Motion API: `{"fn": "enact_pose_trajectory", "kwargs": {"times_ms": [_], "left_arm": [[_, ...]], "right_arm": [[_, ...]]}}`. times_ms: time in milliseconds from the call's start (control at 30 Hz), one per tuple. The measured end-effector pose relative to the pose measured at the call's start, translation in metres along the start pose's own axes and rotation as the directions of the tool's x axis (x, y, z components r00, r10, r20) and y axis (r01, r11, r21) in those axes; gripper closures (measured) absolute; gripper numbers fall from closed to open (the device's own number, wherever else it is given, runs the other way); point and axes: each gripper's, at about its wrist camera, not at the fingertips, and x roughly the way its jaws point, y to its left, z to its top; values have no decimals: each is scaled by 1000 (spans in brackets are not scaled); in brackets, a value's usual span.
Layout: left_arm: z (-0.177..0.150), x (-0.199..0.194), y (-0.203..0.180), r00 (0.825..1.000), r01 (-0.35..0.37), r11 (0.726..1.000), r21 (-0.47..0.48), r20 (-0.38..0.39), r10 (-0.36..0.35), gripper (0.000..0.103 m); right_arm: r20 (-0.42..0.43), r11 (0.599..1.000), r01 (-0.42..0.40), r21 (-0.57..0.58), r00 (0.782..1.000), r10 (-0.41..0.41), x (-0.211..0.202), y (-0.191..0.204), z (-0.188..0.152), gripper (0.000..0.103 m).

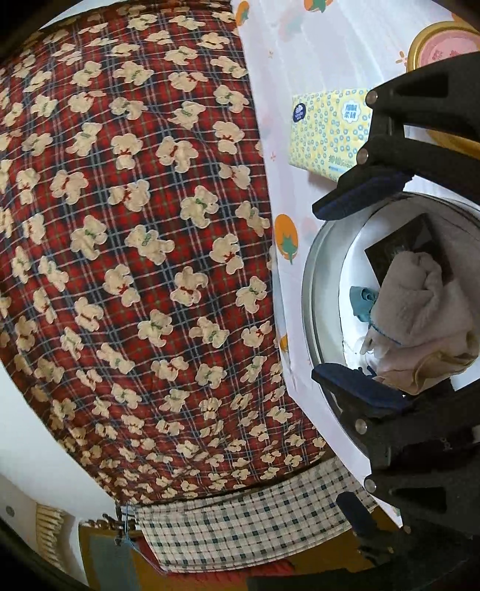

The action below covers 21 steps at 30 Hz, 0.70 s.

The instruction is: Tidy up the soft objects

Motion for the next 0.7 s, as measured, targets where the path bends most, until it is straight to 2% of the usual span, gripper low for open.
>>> {"fn": "enact_pose_trajectory", "kwargs": {"times_ms": [133, 267, 333, 433, 500, 567, 600, 700], "left_arm": [[-9, -18, -8, 993, -45, 999, 30, 107, 42, 1], [-18, -30, -9, 986, -38, 999, 16, 164, 35, 1], [-18, -31, -7, 989, -2, 1000, 0, 147, 2, 0], [-19, -31, -1, 991, -3, 999, -42, 133, 8, 0], [-20, -28, 5, 995, 23, 996, -83, 99, -15, 0], [-23, -27, 6, 996, 29, 994, -105, 83, -21, 0], [-24, -29, 7, 996, 25, 994, -108, 91, -16, 0], [-27, -33, 2, 995, 23, 995, -93, 94, -14, 0]], "right_arm": [[47, 1000, 5, -24, 999, -4, -11, -1, -4, 20], [67, 998, 19, -62, 998, -15, -23, 0, -7, 20], [88, 997, 32, -76, 996, -26, -31, 1, -10, 20], [104, 998, 25, -65, 994, -18, -41, -3, -12, 20], [132, 999, 24, -46, 991, -18, -49, -7, -12, 20], [159, 999, 21, -27, 987, -16, -56, -11, -13, 17], [171, 1000, 23, -21, 985, -20, -59, -12, -13, 13], [183, 999, 29, -17, 983, -25, -62, -12, -13, 13]]}}
